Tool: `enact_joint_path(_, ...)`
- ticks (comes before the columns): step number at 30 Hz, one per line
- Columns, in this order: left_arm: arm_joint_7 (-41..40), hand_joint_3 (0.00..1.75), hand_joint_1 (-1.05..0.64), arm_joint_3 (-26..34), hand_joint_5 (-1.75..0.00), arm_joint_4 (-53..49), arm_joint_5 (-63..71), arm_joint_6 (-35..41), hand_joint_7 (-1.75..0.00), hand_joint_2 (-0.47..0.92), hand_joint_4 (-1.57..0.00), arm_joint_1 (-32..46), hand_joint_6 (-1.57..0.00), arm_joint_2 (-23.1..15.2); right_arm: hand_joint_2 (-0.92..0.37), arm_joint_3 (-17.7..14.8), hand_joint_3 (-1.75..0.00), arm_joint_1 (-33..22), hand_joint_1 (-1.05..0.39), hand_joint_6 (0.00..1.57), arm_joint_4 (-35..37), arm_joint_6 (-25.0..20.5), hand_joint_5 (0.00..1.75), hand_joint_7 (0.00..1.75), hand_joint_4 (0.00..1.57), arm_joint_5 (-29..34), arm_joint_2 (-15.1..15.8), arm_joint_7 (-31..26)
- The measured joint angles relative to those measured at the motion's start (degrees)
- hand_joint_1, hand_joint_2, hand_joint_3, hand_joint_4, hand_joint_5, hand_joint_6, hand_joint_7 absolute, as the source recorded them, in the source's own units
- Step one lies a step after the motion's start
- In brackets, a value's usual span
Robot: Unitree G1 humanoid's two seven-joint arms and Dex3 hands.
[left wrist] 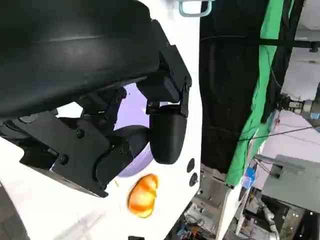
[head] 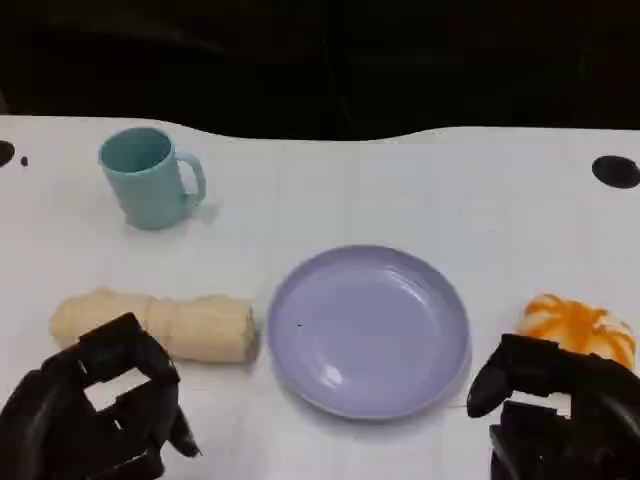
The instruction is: Grasp the towel on the left side of the plate with the left hand and place it into the plate.
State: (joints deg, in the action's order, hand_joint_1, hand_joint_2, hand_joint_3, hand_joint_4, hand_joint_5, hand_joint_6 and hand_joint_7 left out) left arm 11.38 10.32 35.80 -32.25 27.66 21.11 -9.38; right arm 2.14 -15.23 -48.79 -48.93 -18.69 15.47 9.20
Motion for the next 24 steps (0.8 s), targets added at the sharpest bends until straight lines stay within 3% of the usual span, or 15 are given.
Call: enact_joint_path(24,0.02,1.18,-0.1,0.11,-1.74,-0.91,0.42,-0.54,-1.54,0.56,-0.81,-0.08,-0.76,-0.18,-0.55,0.03,-1.21,0.1,0.03,0.61,-0.05,0.0,1.75,1.53,0.66,-0.04,0.0,-0.04)
